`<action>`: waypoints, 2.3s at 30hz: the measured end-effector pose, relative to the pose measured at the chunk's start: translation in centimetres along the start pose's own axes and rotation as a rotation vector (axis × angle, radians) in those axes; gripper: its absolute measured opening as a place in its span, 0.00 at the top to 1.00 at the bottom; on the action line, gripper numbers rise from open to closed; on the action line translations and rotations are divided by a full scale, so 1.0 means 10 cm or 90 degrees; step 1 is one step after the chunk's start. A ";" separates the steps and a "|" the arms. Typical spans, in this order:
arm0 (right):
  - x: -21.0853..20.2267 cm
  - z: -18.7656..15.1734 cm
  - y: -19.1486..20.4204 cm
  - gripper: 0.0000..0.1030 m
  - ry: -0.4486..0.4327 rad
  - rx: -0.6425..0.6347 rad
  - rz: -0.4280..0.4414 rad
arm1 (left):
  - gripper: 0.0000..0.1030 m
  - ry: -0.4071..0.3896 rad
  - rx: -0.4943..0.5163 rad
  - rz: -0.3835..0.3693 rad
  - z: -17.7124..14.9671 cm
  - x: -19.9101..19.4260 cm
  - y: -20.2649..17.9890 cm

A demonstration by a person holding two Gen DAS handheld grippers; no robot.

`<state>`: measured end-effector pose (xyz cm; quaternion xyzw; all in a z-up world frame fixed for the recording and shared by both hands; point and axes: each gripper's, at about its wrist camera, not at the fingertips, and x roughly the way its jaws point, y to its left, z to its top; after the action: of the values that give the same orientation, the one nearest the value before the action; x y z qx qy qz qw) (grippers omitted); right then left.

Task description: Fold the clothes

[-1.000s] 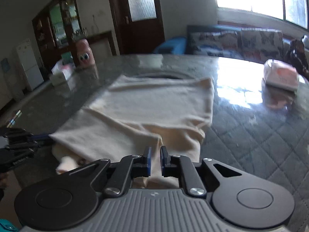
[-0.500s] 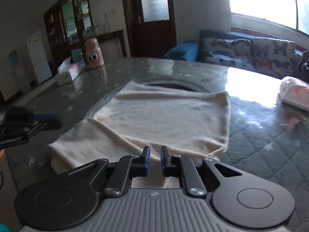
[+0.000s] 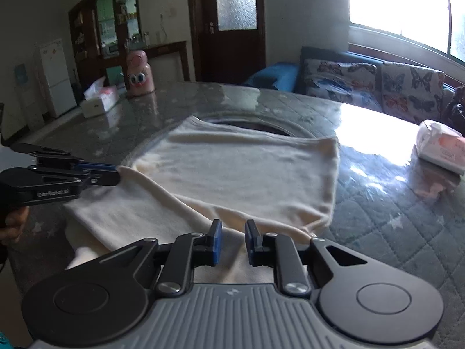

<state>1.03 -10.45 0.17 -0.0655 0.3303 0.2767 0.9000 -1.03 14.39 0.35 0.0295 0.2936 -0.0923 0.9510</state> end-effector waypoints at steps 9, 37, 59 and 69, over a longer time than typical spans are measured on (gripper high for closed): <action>0.02 -0.08 0.07 0.73 0.011 -0.028 -0.017 | 0.86 0.014 0.000 0.013 -0.06 0.13 0.01; -0.44 -0.36 0.17 0.28 0.023 -0.120 -0.024 | 0.56 -0.006 0.281 -0.059 -0.62 -0.69 -0.65; -0.47 -0.62 0.49 0.18 0.002 -0.289 -0.014 | 0.90 -0.067 0.282 -0.092 -0.40 -0.48 -0.76; -0.20 -0.37 0.40 0.78 0.002 -0.243 0.025 | 0.86 -0.066 0.247 -0.099 -0.23 -0.36 -0.65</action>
<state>-4.48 -9.11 -1.14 -0.2293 0.2741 0.3518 0.8652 -6.50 8.81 0.47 0.1849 0.2222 -0.2213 0.9314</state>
